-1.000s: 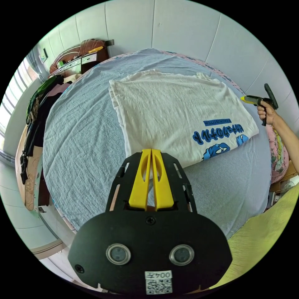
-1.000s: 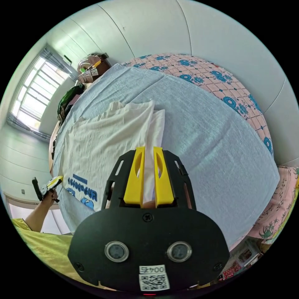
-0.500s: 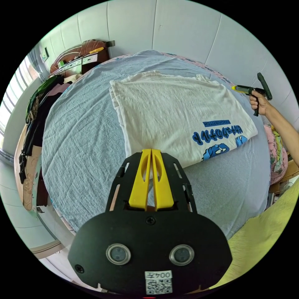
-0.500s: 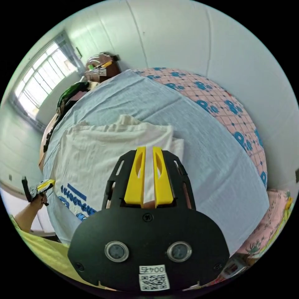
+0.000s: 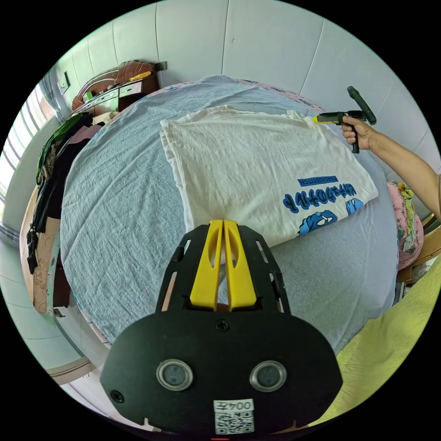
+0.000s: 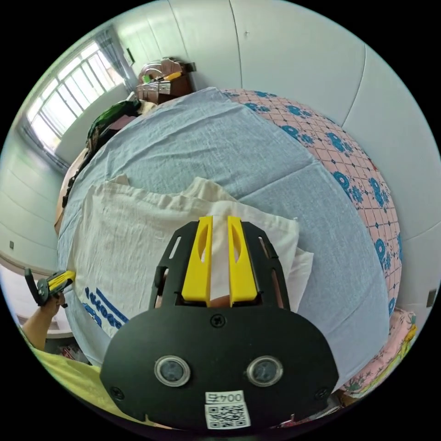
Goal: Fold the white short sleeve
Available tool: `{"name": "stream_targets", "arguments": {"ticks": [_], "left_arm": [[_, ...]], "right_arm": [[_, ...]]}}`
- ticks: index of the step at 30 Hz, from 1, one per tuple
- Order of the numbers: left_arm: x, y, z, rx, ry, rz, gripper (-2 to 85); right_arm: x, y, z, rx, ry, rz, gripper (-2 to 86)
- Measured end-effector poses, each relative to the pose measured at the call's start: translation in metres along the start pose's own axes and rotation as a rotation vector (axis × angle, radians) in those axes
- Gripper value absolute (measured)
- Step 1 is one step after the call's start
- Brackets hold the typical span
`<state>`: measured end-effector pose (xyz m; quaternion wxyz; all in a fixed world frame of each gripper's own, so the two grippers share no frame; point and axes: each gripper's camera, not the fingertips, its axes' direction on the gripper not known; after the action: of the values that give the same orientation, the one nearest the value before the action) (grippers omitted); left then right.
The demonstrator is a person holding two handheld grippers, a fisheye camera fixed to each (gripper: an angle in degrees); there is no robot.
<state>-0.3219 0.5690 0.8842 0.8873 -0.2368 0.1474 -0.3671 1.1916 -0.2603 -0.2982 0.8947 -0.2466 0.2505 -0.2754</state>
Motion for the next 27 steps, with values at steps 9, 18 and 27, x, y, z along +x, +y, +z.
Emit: {"name": "stream_targets", "arguments": {"ticks": [9,18,27], "left_arm": [[-0.006,0.000,-0.002,-0.004,0.003,0.001,0.4],[-0.015,0.002,-0.005,0.008,0.011,-0.008,0.4],[-0.027,0.002,-0.008,0.013,0.027,-0.009,0.4]], "right_arm": [[-0.054,-0.022,0.041,-0.085,-0.107,-0.149,1.5],[-0.089,-0.023,0.044,-0.074,-0.170,-0.203,3.6],[-0.022,0.015,-0.016,0.053,-0.101,0.049,4.8]]}}
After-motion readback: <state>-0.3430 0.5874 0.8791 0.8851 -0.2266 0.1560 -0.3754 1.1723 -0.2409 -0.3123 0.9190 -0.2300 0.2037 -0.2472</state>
